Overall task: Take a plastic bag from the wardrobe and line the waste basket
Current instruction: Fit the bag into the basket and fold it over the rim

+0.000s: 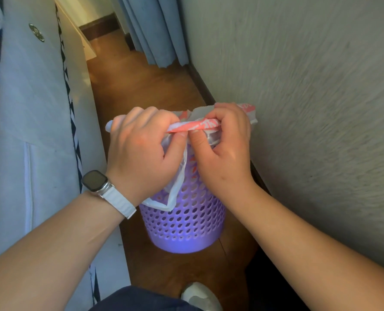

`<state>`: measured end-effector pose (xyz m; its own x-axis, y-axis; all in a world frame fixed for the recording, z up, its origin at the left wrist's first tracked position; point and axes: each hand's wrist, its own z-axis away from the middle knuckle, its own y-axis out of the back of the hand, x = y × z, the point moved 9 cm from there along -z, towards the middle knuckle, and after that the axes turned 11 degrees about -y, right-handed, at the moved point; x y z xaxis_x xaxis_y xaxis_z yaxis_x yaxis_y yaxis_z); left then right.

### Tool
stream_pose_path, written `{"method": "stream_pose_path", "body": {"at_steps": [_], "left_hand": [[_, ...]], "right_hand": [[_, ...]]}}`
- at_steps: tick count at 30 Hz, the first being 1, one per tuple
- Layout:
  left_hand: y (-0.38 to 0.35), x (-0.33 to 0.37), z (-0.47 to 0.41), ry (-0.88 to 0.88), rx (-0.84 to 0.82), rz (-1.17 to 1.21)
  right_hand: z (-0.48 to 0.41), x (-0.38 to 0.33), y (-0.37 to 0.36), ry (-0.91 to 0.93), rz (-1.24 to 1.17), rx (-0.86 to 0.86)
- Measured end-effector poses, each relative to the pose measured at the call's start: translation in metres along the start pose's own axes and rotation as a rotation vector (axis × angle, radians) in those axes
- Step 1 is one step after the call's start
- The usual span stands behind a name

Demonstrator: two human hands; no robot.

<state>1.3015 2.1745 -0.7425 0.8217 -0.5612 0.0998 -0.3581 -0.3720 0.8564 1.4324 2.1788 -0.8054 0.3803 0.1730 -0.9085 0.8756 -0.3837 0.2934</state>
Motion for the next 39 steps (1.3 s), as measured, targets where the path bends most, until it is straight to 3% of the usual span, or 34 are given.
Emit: {"method": "stream_pose_path", "body": {"at_steps": [11, 17, 22, 34, 39], "left_hand": [[-0.002, -0.026, 0.003, 0.075, 0.036, 0.121], [0.0, -0.022, 0.003, 0.034, 0.075, 0.162], [-0.001, -0.011, 0.001, -0.012, -0.039, 0.078], [-0.009, -0.02, 0.003, 0.042, -0.049, 0.051], [-0.005, -0.027, 0.001, 0.028, -0.024, 0.084]], "right_hand": [[-0.018, 0.038, 0.011, -0.186, -0.028, -0.06], [-0.017, 0.028, 0.021, -0.097, -0.041, 0.037], [-0.014, 0.021, 0.019, -0.099, 0.01, 0.061], [-0.003, 0.015, -0.006, -0.07, -0.053, -0.111], [-0.016, 0.025, 0.014, -0.096, -0.144, -0.037]]}}
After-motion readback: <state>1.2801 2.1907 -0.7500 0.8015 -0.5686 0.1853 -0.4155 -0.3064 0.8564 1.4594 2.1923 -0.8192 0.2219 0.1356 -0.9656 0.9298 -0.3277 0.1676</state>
